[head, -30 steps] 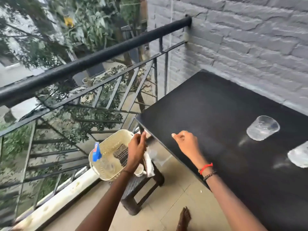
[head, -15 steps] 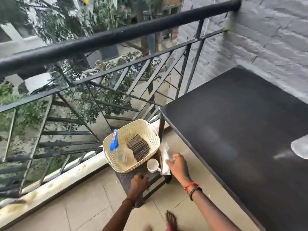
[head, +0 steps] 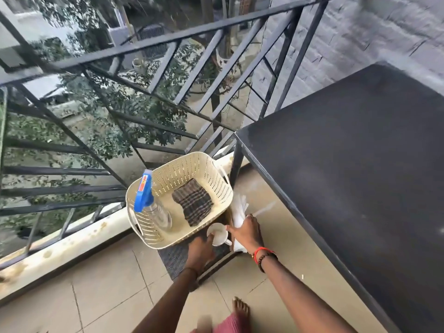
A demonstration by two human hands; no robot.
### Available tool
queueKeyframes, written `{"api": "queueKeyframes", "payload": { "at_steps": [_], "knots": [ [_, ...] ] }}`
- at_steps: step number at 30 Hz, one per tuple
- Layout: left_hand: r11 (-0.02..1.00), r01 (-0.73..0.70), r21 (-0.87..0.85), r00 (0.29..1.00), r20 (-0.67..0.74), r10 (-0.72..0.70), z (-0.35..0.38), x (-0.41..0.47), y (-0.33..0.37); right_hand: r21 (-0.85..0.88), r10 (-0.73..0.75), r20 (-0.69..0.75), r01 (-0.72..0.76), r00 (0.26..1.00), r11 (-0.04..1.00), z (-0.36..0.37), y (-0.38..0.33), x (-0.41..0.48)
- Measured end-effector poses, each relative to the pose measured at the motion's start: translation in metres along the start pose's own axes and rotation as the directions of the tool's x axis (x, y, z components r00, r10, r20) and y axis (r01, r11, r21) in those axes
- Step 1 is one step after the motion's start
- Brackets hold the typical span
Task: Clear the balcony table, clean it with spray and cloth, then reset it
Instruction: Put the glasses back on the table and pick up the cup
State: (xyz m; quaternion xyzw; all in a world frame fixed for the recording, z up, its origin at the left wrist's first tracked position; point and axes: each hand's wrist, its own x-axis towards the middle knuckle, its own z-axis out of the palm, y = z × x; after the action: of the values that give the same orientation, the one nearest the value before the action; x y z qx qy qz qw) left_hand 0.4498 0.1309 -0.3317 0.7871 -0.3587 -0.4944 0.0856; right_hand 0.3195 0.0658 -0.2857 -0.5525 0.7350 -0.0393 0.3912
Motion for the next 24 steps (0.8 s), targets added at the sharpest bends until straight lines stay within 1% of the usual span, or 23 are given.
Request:
{"api": "queueKeyframes", "payload": {
  "at_steps": [1,3,6,7,11,14,17,20,24],
  "knots": [
    [0.997,0.009,-0.083,1.000,0.002,-0.009,0.001,0.002,0.002,0.001,0.004,-0.002,-0.004,1.000,1.000,0.002,0.001,0.003],
    [0.989,-0.008,-0.149,0.999,-0.040,0.002,0.004,0.006,0.003,0.003,0.002,-0.012,-0.002,1.000,1.000,0.005,0.003,0.008],
    [0.993,-0.049,-0.107,0.998,-0.048,0.044,0.007,0.008,0.002,0.019,-0.001,-0.009,0.002,1.000,1.000,0.008,0.003,0.014],
    [0.991,-0.048,-0.128,0.998,-0.041,0.043,0.006,0.006,0.005,0.024,0.001,-0.004,-0.001,1.000,1.000,0.008,0.003,0.015],
    [0.996,-0.033,-0.081,0.999,-0.039,0.030,0.004,0.010,0.009,0.010,0.004,0.019,-0.004,1.000,1.000,0.009,0.004,0.019],
    [0.997,-0.050,-0.054,0.998,-0.034,0.048,0.003,0.010,0.011,-0.008,0.007,0.021,-0.006,1.000,1.000,0.008,0.003,0.017],
    [0.997,-0.051,-0.064,0.998,-0.034,0.049,0.003,0.004,0.014,0.001,0.021,0.030,-0.022,0.999,1.000,0.003,0.003,0.011],
    [0.994,-0.087,-0.059,0.995,-0.061,0.083,0.001,-0.006,0.016,-0.005,0.028,0.023,-0.028,0.999,1.000,-0.003,0.004,0.002],
    [0.993,-0.107,-0.054,0.992,-0.077,0.102,-0.008,-0.027,0.022,-0.010,0.011,0.003,-0.011,1.000,1.000,-0.015,0.003,-0.019]
  ]
}}
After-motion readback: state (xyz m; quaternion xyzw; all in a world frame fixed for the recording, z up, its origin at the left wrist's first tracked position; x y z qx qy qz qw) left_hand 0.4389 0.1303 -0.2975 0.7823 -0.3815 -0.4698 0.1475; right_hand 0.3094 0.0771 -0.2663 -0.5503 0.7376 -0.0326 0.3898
